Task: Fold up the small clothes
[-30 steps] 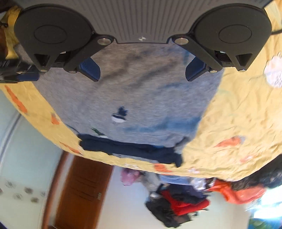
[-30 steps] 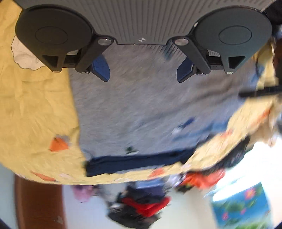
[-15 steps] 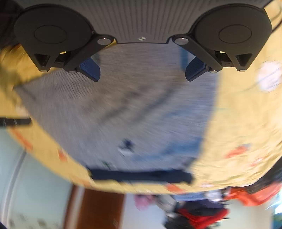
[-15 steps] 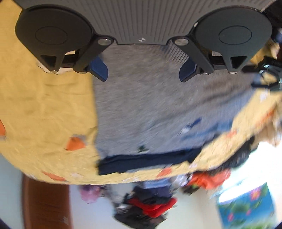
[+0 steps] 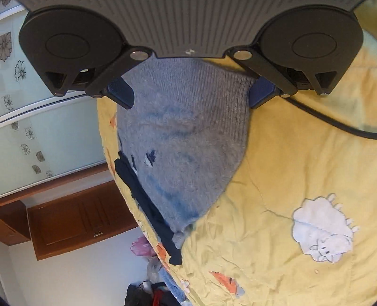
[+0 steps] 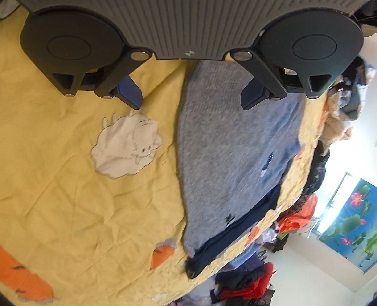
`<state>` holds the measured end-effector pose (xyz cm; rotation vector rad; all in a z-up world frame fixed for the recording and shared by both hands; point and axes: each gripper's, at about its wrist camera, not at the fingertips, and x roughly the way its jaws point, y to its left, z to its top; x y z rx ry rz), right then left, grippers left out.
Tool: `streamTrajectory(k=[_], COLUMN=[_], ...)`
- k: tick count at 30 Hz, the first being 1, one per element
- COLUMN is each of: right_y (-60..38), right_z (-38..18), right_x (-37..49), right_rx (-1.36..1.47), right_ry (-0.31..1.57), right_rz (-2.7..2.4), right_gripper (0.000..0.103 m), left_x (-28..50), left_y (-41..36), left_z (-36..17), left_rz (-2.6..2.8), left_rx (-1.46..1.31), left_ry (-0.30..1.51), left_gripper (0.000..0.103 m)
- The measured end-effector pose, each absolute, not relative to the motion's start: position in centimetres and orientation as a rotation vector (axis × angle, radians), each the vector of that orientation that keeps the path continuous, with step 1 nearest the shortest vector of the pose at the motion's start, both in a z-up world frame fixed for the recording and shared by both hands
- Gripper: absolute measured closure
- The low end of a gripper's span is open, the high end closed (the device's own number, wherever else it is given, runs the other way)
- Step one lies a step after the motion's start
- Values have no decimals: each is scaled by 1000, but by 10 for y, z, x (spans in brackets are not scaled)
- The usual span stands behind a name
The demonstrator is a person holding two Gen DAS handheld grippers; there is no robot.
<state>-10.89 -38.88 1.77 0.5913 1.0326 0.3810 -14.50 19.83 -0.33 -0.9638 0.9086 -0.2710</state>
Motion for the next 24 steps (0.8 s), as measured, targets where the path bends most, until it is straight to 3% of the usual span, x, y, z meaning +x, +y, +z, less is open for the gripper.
streamTrajectory(k=[5, 7, 8, 11, 14, 24], right_y=[-394, -400, -403, -413, -417, -390], right_z=[15, 13, 13, 11, 8, -8], right_x=[-106, -105, -104, -102, -99, -83], right_rx=[666, 709, 729, 777, 805, 925], right_ry=[1052, 1068, 1076, 1078, 1082, 1147], right_rz=[424, 438, 437, 412, 406, 540], right_gripper=[9, 10, 11, 13, 13, 13], left_x=[-139, -141, -142, -144, -133, -130], left_y=[203, 204, 204, 204, 200, 193], left_z=[-8, -5, -2, 9, -7, -14], left_rz=[-295, -340, -367, -357, -276, -374], left_rx=[-1057, -1077, -1086, -1002, -941, -1000], left_ry=[929, 894, 869, 815, 933, 939], left_gripper=[4, 38, 42, 42, 44, 39])
